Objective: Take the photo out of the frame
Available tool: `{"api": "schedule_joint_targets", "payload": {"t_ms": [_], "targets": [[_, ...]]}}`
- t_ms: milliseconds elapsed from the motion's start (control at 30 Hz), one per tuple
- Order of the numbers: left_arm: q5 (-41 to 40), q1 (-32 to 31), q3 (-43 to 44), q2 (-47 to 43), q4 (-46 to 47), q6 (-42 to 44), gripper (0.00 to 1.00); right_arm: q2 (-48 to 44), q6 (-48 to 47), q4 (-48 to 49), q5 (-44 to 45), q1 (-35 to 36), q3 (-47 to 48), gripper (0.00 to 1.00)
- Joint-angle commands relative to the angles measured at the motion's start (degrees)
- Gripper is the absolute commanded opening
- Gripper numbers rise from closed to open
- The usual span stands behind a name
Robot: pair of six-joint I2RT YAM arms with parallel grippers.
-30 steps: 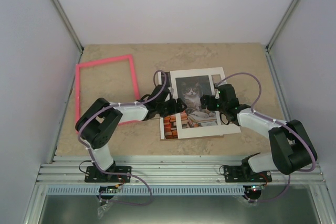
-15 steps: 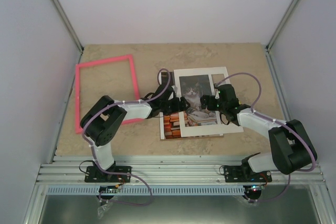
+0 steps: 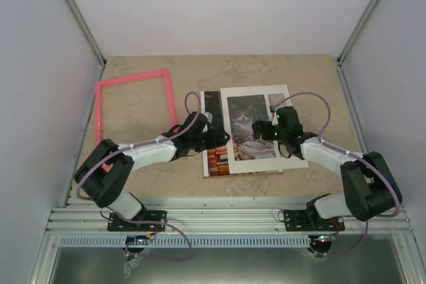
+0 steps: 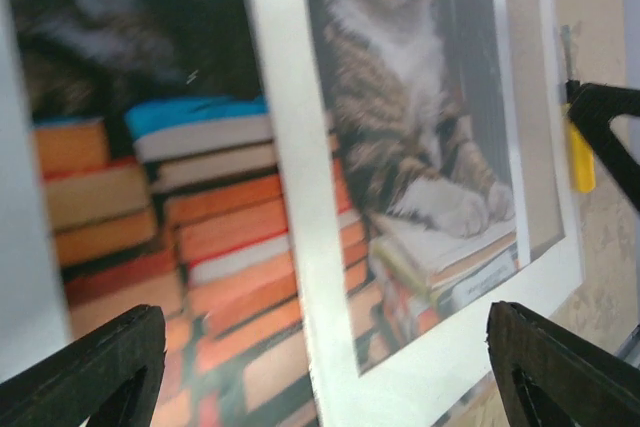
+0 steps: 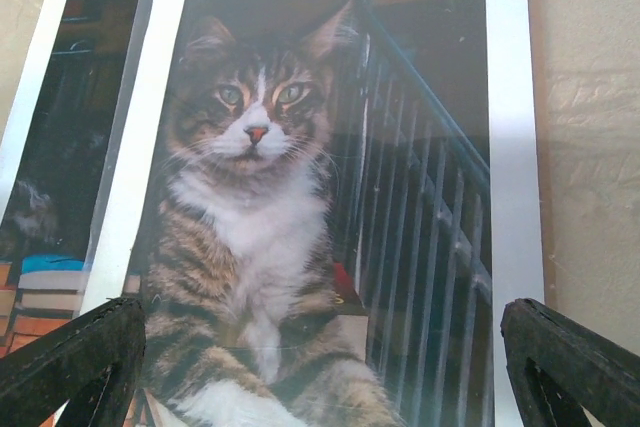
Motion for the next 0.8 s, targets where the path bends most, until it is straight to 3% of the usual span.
{"api": "schedule_joint_targets", "payload": {"t_ms": [0, 333, 767], "targets": [[-2.08, -0.31, -6.34, -7.18, -2.17, -2.8, 0.9, 0.48, -0.52, 1.51, -1.36, -0.19, -0.28, 0.98], [0.0, -0.85, -16.59, -19.34, -3.4, -9.27, 0.9, 1.16, -0.38, 1.79, -1.76, -0.21, -0.2, 0.98], [2.85, -5.56, -22.49, -22.55, -1.34, -14.02, 0.86, 1.51, -0.33, 1.76, -1.54, -0.21, -0.24, 0.98]]}}
